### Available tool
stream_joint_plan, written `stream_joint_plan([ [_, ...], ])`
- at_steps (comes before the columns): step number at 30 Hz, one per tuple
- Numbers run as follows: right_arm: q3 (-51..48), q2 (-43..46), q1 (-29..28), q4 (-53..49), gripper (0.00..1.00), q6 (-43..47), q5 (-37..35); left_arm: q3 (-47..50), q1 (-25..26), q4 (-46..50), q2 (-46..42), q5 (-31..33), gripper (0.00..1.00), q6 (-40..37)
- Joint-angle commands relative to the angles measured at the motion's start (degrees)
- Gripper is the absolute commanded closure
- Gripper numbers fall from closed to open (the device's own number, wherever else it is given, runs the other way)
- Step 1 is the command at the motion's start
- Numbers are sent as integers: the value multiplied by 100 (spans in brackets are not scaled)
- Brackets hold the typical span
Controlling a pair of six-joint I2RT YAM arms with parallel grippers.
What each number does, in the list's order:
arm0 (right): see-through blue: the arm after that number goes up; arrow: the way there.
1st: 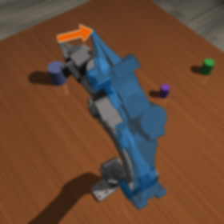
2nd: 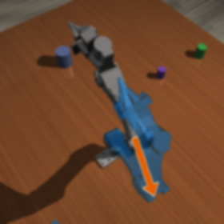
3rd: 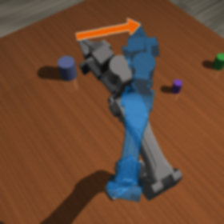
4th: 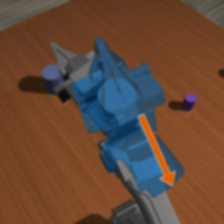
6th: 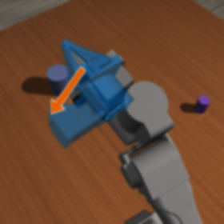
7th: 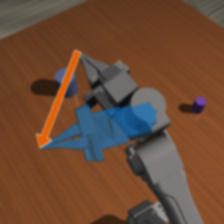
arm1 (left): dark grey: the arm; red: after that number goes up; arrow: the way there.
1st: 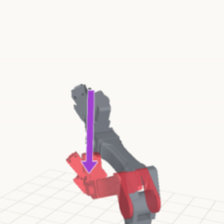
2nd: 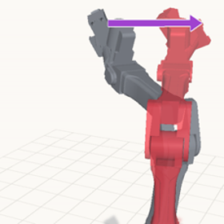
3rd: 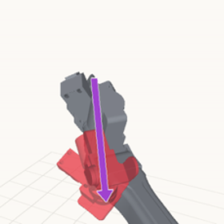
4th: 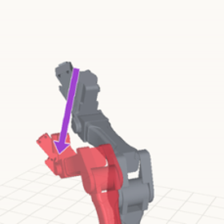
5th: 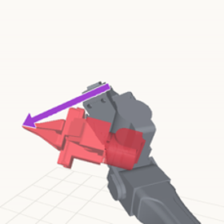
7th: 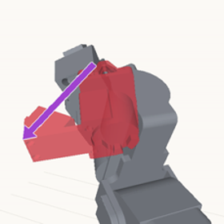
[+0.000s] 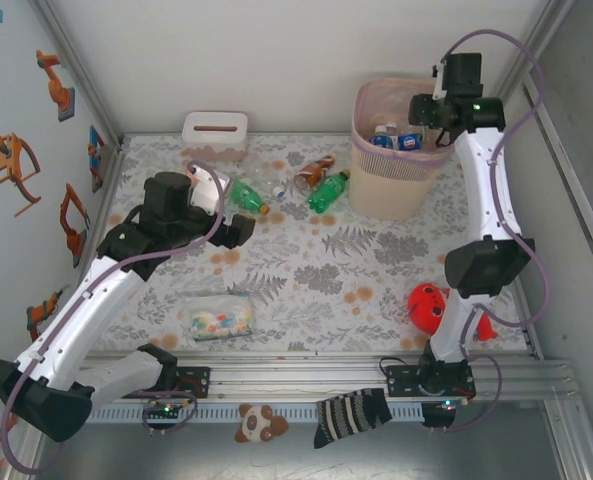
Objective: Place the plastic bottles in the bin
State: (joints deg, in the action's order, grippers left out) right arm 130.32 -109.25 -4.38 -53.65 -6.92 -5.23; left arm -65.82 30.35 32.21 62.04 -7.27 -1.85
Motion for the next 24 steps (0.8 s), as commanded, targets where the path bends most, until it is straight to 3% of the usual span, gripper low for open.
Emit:
stream_joint_plan([
  [1,79,330,-53,-42,40,-116,140,-240,-54,1,88,-29,2,174],
  [7,-289,566,-54,307,50,-74,117,-383,-108,40,326,-44,4,280],
  [17,101,-461,-19,817,80,221,-235,-336,-134,31,332,-61,6,377],
  [24,250,-1036,94,989,85,328,-671,-266,-196,48,260,31,6,440],
])
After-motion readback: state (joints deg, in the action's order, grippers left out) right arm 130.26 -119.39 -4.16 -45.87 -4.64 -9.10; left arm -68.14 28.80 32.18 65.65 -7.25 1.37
